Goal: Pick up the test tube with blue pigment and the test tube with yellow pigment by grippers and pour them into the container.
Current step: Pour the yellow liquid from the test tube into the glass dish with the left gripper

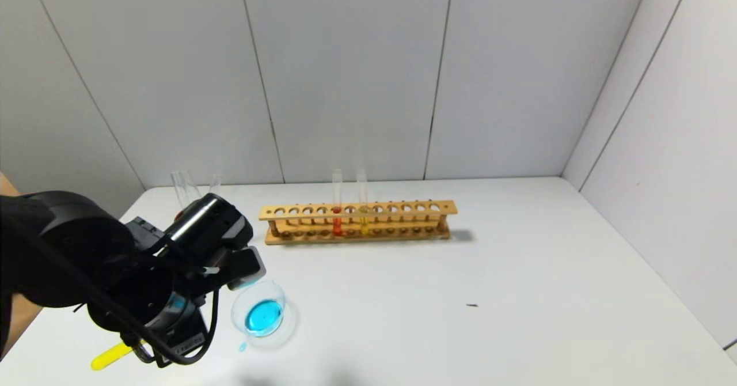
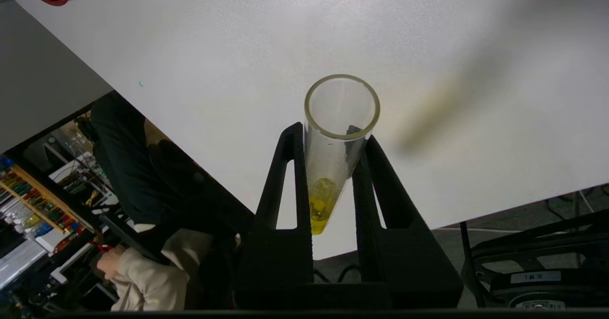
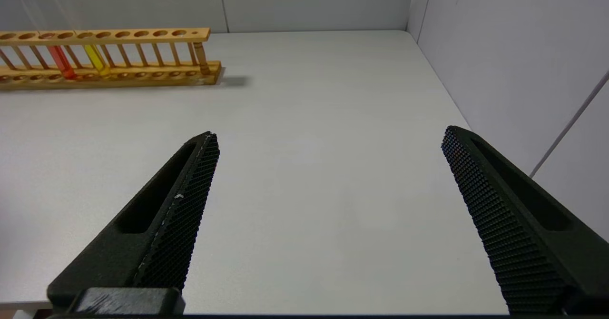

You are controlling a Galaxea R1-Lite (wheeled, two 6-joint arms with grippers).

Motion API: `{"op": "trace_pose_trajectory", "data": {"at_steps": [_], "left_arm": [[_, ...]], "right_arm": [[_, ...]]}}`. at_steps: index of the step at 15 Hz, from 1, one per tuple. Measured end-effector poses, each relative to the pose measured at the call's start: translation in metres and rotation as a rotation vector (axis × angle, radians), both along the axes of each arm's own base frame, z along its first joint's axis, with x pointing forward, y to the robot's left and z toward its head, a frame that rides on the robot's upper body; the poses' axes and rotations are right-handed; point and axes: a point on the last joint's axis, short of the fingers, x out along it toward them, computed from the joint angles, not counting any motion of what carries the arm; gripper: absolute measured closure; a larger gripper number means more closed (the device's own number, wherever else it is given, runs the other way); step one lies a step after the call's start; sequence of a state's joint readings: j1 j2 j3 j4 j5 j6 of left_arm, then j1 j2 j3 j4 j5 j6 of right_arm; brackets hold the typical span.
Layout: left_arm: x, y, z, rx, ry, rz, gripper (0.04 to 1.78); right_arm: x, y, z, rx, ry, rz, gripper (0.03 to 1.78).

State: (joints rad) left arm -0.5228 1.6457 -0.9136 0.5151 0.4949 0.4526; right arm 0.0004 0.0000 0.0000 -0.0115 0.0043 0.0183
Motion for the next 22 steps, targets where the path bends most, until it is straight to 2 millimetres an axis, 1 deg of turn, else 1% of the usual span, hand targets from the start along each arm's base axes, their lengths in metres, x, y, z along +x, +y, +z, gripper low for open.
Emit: {"op": "trace_pose_trajectory", "data": {"at_steps": [3,8,12,17,22], "left_arm": [[0.014,-0.008,-0.006,0.018,0.024,-0.001,1.52],[0.031,-0.019,-0.022,0.072,0.068,-0.001,1.52],[0.035,-0.023,-0.028,0.108,0.126,-0.007,1.52],[0.039,-0.028,-0.031,0.127,0.154,-0.014,1.52],[0.044,-0.033,-0.038,0.185,0.185,-0.017,1.52]], "right_arm": [[0.0,0.0,0.0,0.001,0.0,-0.001,0.1],[0.0,0.0,0.0,0.001,0.0,-0.001,0.1],[0.0,0.0,0.0,0.001,0.0,-0.001,0.1],[0.0,0.0,0.0,0.0,0.0,0.0,0.1],[0.0,0.0,0.0,0.0,0.0,0.0,0.1]]}}
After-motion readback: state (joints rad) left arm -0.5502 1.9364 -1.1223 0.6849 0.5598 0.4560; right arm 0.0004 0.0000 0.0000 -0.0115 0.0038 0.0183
